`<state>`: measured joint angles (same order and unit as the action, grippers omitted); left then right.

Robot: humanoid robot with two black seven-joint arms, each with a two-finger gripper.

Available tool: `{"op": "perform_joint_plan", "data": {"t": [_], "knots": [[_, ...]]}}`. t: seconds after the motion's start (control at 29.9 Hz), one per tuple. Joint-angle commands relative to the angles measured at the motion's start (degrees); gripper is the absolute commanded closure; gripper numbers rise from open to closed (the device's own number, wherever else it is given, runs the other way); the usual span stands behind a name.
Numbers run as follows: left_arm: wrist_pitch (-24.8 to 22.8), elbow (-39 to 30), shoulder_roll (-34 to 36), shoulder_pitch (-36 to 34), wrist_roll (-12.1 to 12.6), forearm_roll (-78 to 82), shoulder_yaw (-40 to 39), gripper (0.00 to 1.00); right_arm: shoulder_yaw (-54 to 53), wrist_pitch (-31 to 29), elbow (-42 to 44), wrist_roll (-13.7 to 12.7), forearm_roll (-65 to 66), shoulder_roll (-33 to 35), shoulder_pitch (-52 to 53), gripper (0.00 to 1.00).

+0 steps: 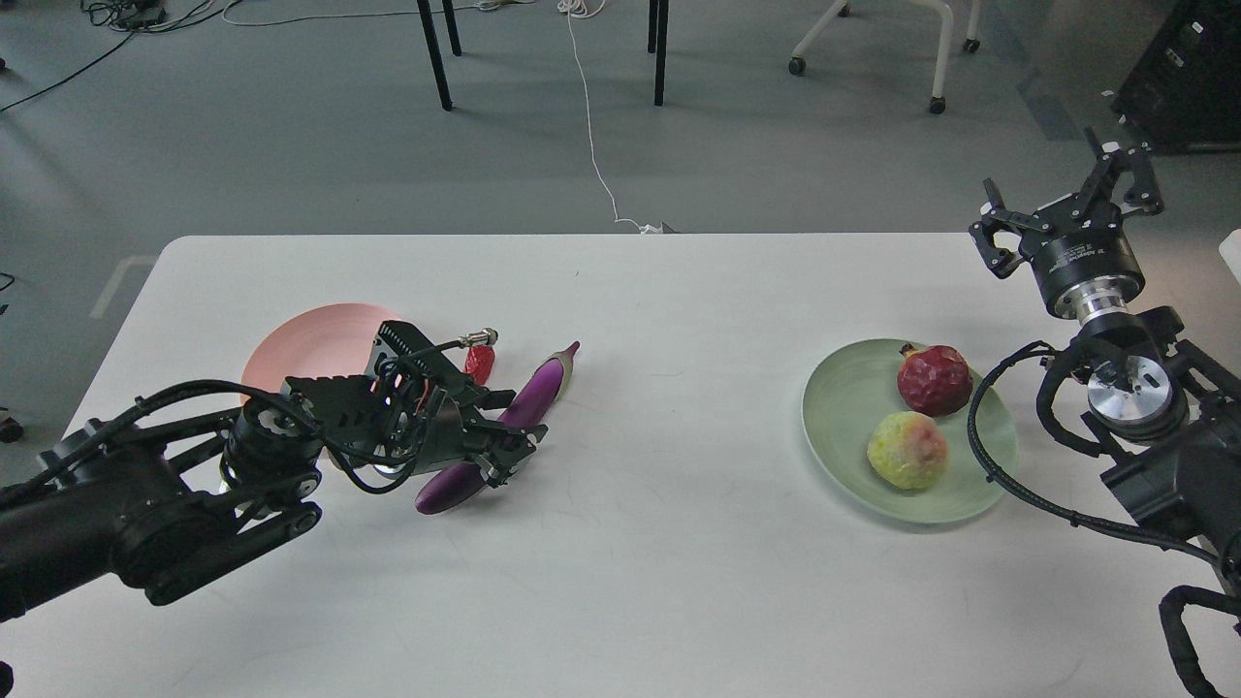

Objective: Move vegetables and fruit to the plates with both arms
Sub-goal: 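Reach the left gripper down and grasp the purple eggplant, then lift the eggplant with the left gripper and lay it on the pink plate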

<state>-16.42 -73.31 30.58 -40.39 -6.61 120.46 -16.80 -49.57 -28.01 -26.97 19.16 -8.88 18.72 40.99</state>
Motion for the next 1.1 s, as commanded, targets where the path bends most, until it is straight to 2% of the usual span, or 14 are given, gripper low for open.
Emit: {"op": "perform_joint_plan", "data": {"t": [0.0, 0.07, 0.2, 0.33, 0.5, 0.7, 0.94, 1.07], "knots": [[0.1, 0.8, 0.2, 0.1, 0.0, 0.0, 0.0, 0.69, 0.0, 0.0, -0.1, 0.4, 0.0, 0.0, 0.1, 0.01], [0.0, 0.8, 0.5, 0.5, -0.1, 0.0, 0.0, 0.73, 0.0, 0.0, -0.1, 0.5, 0.0, 0.0, 0.1, 0.01], [0.0, 0.8, 1.0, 0.7, 0.1, -0.6, 0.0, 0.91, 0.0, 0.0, -0.1, 0.5, 0.0, 0.0, 0.1, 0.01], [0.3, -0.3, 2.0, 0.5, 0.1, -2.4, -1.8, 0.92, 0.0, 0.0, -0.2, 0.5, 0.0, 0.0, 0.1, 0.01], [0.2, -5.9, 9.2, -0.6, 0.2, -13.0, -4.2, 0.92, 0.1, 0.0, -0.1, 0.5, 0.0, 0.1, 0.6, 0.01], [0.3, -5.4, 17.7, -1.4, -0.2, -23.0, -5.4, 0.92, 0.2, 0.0, 0.0, 0.5, 0.3, 0.1, 1.3, 0.01], [0.6, 5.3, 18.2, -0.6, -0.1, -23.6, -4.6, 0.9, 0.4, 0.0, -0.1, 0.5, 0.3, -0.8, 1.5, 0.01], [0.7, 8.3, 15.7, -0.5, 0.0, -23.6, -4.6, 0.85, 0.4, 0.0, -0.2, 0.5, 0.4, -0.8, 1.5, 0.01]]}}
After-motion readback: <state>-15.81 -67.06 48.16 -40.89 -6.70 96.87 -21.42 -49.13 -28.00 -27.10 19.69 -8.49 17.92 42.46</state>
